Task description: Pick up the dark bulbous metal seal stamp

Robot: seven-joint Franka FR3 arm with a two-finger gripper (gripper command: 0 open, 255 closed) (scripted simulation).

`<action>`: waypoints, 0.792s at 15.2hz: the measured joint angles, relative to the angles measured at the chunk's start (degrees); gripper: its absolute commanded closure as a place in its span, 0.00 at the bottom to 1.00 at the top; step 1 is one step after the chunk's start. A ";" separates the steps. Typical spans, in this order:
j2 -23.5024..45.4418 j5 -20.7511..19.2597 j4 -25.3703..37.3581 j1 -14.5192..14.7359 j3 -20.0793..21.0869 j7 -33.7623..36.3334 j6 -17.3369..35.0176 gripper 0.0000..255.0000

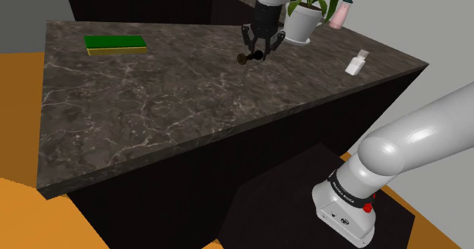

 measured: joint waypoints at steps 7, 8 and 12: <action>-0.08 0.01 5.34 -0.15 -0.28 -0.67 -5.39 1.00; -0.10 0.02 5.87 -0.14 -0.26 -0.66 -5.94 1.00; 0.09 -0.05 8.95 -0.20 -0.29 -0.85 -8.81 1.00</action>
